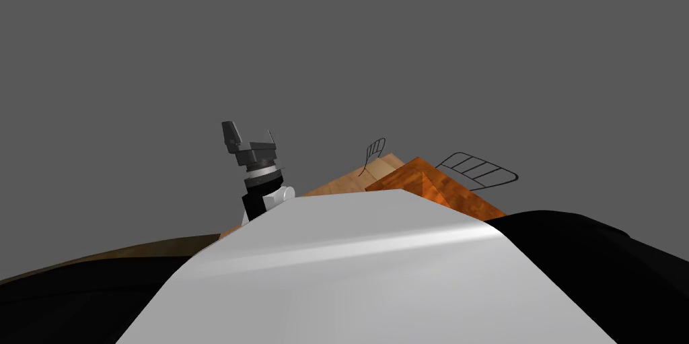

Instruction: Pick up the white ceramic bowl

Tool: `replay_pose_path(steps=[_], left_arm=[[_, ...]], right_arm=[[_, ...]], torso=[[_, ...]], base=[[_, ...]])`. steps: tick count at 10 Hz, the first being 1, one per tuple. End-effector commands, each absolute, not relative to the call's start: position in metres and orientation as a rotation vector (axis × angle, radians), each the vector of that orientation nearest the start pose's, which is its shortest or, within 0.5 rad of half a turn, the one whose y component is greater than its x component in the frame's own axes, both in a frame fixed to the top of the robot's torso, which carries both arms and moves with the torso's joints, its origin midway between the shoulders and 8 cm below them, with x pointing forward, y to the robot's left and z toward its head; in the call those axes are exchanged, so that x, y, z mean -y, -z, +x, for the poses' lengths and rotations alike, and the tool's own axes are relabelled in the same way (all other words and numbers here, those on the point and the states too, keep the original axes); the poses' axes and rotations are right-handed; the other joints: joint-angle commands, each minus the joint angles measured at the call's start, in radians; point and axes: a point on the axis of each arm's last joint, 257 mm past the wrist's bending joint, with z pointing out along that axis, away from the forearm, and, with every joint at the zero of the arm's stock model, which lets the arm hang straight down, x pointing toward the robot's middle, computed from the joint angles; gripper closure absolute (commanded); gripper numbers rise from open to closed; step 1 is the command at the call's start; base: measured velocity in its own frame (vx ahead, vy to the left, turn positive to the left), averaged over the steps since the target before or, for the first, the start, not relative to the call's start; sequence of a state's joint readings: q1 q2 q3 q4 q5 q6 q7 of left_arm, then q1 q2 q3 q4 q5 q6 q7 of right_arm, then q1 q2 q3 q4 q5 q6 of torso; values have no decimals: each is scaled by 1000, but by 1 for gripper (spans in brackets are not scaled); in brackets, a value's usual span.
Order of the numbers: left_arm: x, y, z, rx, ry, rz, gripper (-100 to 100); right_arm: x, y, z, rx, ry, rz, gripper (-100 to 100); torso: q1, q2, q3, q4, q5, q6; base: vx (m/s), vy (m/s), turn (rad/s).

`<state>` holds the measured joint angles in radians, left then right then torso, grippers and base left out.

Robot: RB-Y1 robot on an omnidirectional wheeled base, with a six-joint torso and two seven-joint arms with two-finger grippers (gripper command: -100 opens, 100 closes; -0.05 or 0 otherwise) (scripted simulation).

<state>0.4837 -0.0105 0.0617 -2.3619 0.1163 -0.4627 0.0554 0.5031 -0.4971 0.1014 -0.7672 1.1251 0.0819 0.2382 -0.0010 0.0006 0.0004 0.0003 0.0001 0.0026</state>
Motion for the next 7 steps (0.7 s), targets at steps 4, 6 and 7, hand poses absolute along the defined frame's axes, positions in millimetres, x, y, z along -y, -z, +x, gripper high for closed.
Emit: replay_pose_path(steps=[4, 6, 7], left_arm=[[-308, -60, 327, -473, 1389, -693, 0], [-308, -60, 327, -473, 1389, -693, 0], [-308, -60, 327, -473, 1389, -693, 0]], right_arm=[[544, 606, -13, -2819, 656, 17, -100], [544, 606, -13, -2819, 656, 17, -100], [544, 606, -13, -2819, 656, 17, -100]], torso=[[0, 0, 0, 0, 0, 0], [0, 0, 0, 0, 0, 0], [1, -1, 0, 0, 0, 0]], base=[[-9, -8, 29], [2, 2, -8], [0, 0, 0]])
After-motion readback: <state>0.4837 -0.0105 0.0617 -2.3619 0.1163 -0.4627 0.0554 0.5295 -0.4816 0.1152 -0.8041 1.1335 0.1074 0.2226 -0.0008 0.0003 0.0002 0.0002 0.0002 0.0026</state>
